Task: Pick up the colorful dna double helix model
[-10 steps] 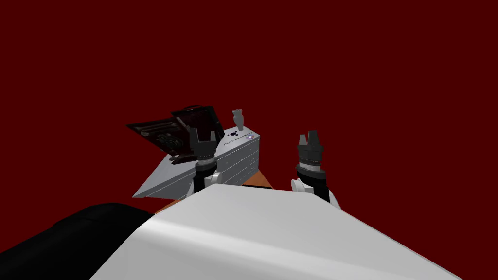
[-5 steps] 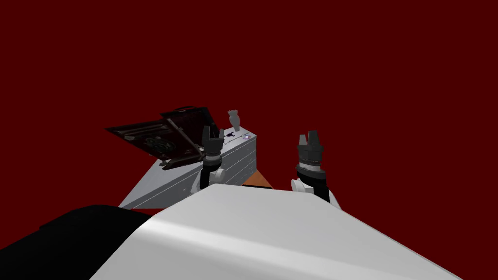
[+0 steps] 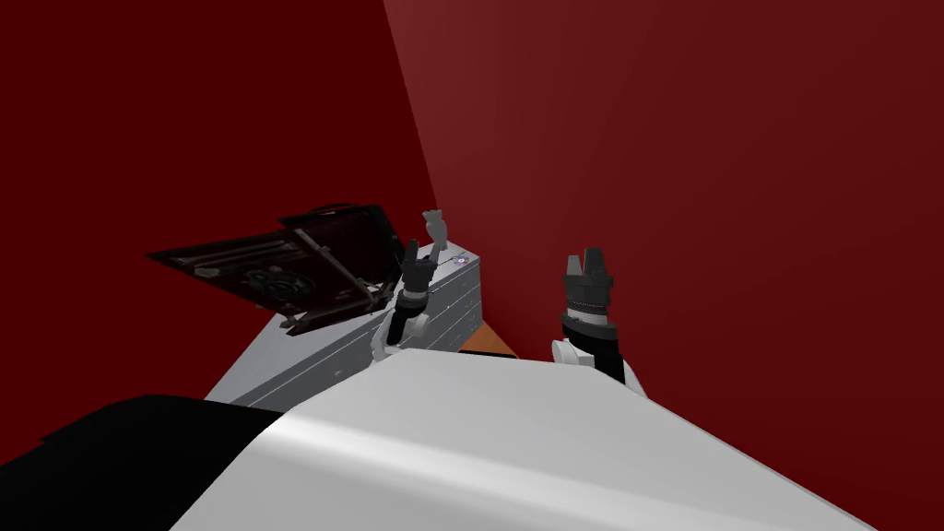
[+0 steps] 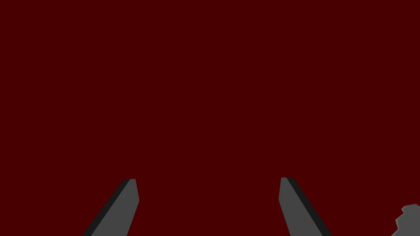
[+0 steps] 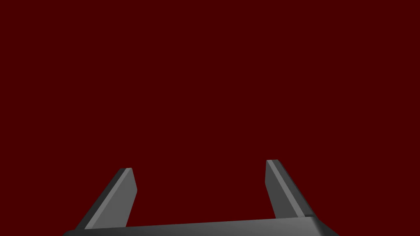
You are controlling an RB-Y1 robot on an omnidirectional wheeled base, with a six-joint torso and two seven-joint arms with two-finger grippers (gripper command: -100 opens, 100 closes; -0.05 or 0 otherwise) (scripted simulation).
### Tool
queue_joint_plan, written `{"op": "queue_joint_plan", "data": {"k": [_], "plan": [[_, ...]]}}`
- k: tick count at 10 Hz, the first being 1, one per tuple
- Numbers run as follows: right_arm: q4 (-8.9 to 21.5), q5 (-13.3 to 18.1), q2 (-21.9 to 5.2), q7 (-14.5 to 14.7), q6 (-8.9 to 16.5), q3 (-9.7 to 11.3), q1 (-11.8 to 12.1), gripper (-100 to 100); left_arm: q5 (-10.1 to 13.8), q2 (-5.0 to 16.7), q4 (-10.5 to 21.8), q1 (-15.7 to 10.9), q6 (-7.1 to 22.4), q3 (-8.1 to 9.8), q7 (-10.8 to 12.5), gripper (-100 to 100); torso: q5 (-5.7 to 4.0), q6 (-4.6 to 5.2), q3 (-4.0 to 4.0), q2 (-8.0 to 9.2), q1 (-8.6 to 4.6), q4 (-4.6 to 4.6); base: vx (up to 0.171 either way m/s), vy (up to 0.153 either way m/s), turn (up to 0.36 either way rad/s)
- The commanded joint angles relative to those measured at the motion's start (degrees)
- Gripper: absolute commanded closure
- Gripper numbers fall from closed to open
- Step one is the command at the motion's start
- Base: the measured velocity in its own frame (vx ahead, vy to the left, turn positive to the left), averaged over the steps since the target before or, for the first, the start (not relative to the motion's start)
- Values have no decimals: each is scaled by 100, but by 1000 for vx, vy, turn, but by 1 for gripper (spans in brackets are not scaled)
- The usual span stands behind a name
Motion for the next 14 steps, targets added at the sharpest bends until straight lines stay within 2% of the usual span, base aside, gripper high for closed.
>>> {"op": "queue_joint_plan", "data": {"k": [1, 2, 3, 4, 5, 6, 7, 8, 9, 10, 11, 12, 13, 14], "plan": [[0, 0, 0, 0, 0, 0, 0, 0, -52, 286, 225, -286, -41, -194, 47, -100, 0, 0, 0, 0, 0, 0, -5, -1, -179], [0, 0, 0, 0, 0, 0, -1, 0, -52, 346, 225, -307, -41, -194, 47, -100, 0, 3, 0, 0, -1, 0, -5, 4, -90], [0, 0, 0, 0, 0, 0, 0, 0, -97, 574, 464, -565, -103, -365, 100, -100, 0, -1, 0, 0, 0, 0, -5, 0, -182], [0, 0, 0, 0, 0, 0, -1, 0, -97, 637, 464, -589, -103, -365, 100, -100, 0, 3, -1, -1, -2, 0, -4, 3, -99], [0, 0, 0, 0, 0, 0, 0, 0, -148, 854, 709, -844, -173, -548, 161, -100, 0, -2, 0, 0, 0, 0, -5, 0, -161], [0, 0, 0, 0, 0, 0, 0, 0, -148, 937, 716, -881, -173, -548, 161, -100, 0, 2, 0, 0, -1, 0, -5, 2, -111], [0, 0, 0, 0, 0, 0, 0, 0, -206, 1141, 981, -1130, -249, -742, 230, -100, 0, -1, 0, 0, -1, 0, -5, -1, -207], [0, 0, 0, 0, 0, 0, 0, 0, -206, 1247, 981, -1181, -249, -742, 230, -100, -1, 2, 0, 0, -2, 0, -5, 3, -94], [0, 0, 0, 0, 0, 0, 0, 0, -271, 1457, 1206, -1394, -333, -945, 308, -100, 0, -3, 0, 1, 0, 0, -6, -2, -195], [0, 0, 0, 0, 0, 0, 0, 0, -271, 1564, 1258, -1488, -333, -945, 308, -100, 0, 2, 0, 0, -3, 0, -5, 2, -111], [0, 0, 0, 0, 0, 0, 0, 0, -343, 1758, 1482, -1702, -423, -1157, 394, -100, 0, -3, 0, 0, -1, 0, -6, -2, -173], [0, 0, 0, 0, 0, 0, 0, 0, -343, 1888, 1545, -1799, -423, -1157, 394, -100, 0, 1, 0, 0, -2, 0, -5, 1, -117], [0, 0, 0, 0, 0, 0, 0, 0, -422, 2083, 1800, -2020, -521, -1376, 488, -100, 0, -3, 0, 0, -1, 0, -5, -2, -240], [0, 0, 0, 0, 0, 0, 0, 0, -422, 2216, 1841, -2113, -521, -1376, 488, -100, 0, 1, -1, 0, -2, -1, -4, 4, -89]]}}
